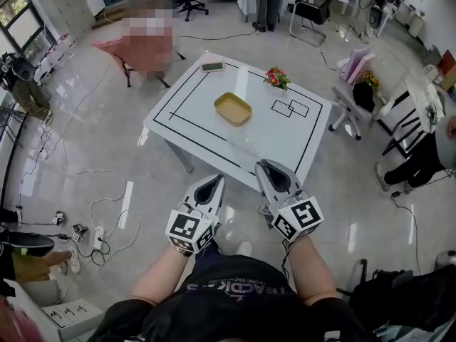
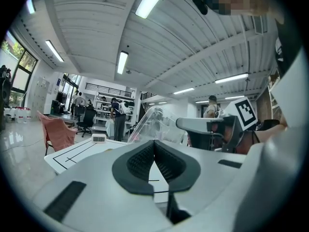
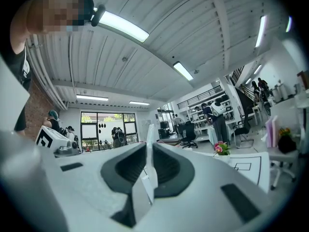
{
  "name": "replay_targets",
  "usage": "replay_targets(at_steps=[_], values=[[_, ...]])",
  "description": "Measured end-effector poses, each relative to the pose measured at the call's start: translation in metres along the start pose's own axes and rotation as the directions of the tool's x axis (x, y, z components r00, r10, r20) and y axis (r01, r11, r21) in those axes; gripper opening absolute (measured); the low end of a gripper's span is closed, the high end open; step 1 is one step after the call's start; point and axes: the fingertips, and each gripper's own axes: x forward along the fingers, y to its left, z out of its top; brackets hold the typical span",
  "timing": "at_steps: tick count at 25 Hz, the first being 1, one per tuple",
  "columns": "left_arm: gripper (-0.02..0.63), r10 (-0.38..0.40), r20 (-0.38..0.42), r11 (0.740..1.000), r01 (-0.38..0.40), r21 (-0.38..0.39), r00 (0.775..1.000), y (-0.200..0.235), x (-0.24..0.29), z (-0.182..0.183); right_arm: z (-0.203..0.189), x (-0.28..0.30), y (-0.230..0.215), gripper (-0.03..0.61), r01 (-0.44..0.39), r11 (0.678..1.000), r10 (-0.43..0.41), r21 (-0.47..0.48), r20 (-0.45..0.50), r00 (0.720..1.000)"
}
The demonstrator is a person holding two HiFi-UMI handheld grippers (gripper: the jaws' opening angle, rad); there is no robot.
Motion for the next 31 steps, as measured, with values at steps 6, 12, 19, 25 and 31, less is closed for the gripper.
replay_targets(at_steps=[6,12,19,25,31], values=[[0.005,-0.016,0.000,1.000,0.016,0.016,1.000,-0.005,-0.002,0.005,0.000,-0.007,0.002,0.040,0.019,1.000,-0.020,-0.005,-0.003,1.000],[0.005,-0.024,0.002,0.999,0.024,0.026,1.000,-0.010,-0.006,0.006,0.000,-0.012,0.005,0.039,0.026,1.000,-0.026,-0.001,-0.003,1.000],[0.005,-0.029,0.009,0.999,0.028,0.026,1.000,-0.009,-0.008,0.008,0.000,-0.012,0.009,0.038,0.031,1.000,-0.031,-0.003,-0.007,1.000],[0.005,-0.031,0.006,0.999,0.031,0.027,0.999,-0.010,-0.011,0.004,-0.002,-0.014,0.011,0.038,0.028,1.000,-0.028,-0.011,-0.004,1.000],[0.005,-0.030,0.013,0.999,0.030,0.023,0.999,-0.005,-0.011,0.007,0.001,-0.008,0.011,0.038,0.029,0.999,-0.029,-0.016,-0.001,1.000]])
